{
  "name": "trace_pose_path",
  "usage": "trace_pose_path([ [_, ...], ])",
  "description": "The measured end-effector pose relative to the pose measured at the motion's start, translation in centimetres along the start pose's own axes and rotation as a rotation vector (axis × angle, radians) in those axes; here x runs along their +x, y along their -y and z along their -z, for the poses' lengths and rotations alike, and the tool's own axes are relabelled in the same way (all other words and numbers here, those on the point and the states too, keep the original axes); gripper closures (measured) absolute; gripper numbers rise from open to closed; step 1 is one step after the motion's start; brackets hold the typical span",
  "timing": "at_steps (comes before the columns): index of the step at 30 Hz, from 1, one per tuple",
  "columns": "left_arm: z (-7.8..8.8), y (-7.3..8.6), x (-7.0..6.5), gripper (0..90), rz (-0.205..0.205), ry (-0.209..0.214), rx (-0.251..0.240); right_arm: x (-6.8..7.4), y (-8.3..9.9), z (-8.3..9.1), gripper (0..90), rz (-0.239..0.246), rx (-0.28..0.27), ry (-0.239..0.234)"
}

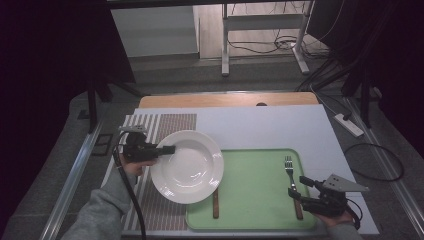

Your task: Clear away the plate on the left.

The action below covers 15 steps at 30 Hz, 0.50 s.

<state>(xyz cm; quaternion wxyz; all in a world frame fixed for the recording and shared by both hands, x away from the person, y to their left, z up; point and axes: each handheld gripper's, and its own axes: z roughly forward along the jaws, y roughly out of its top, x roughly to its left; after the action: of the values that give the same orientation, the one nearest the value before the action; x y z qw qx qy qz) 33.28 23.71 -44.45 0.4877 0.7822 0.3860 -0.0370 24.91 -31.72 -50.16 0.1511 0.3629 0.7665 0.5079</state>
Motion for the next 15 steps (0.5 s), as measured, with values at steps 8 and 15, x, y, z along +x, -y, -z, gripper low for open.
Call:
trace_pose_path([
  [8,-2.8,-1.2,-1.3,80.6,-0.032,0.043,0.024,0.0,-0.1,0.0,32.2,0.007,-0.006,0.011],
  [15,-5.6,-2.2,-2.2,80.6,-0.055,0.08,0.056,-0.1,-0.2,0.1,32.3,0.002,-0.014,0.013],
])
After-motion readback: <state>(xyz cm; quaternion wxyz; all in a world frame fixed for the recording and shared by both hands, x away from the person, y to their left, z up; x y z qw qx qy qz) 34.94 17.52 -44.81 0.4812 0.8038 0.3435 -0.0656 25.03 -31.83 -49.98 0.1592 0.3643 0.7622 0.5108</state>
